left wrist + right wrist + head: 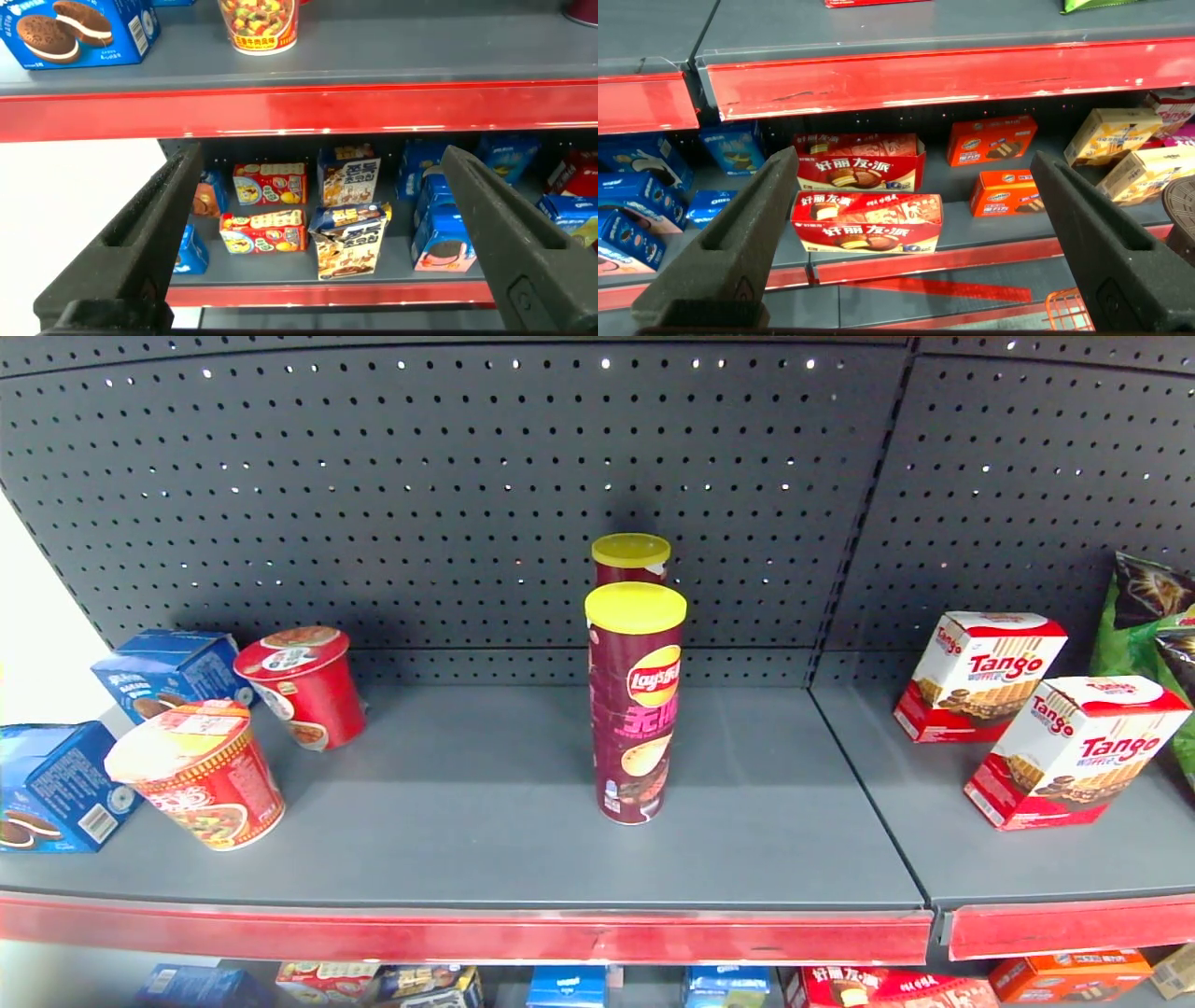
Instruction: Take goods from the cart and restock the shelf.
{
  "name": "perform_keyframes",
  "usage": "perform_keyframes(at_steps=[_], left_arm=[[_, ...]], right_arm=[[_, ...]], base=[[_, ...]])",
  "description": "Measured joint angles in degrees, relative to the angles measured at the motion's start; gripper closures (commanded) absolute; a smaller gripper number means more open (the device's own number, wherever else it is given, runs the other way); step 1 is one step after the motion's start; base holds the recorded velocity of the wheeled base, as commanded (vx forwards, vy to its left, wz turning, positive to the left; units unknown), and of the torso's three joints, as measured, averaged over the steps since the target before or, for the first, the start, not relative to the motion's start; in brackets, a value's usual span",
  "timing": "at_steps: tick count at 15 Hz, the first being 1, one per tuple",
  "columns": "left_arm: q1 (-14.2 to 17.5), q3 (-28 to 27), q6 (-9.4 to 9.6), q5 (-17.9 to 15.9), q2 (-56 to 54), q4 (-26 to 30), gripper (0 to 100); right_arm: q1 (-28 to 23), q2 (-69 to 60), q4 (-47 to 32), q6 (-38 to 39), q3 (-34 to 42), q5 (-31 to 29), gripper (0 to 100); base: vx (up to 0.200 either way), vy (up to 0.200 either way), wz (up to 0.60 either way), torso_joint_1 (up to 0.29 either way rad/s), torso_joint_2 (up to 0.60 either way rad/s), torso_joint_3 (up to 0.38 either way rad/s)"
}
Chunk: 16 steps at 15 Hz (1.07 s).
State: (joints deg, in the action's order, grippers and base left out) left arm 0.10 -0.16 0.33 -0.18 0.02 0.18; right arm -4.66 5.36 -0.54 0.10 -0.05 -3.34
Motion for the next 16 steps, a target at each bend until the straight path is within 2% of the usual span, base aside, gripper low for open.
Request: perform_keyframes(at_steps=[16], left_arm=[[-0.05,0.00,0.00,0.00,0.00,0.00,0]], right_arm=[[0.00,0.00,0.00,0.00,0.00,0.00,0]], base=[[0.000,0.000,0.00,0.000,0.00,0.000]])
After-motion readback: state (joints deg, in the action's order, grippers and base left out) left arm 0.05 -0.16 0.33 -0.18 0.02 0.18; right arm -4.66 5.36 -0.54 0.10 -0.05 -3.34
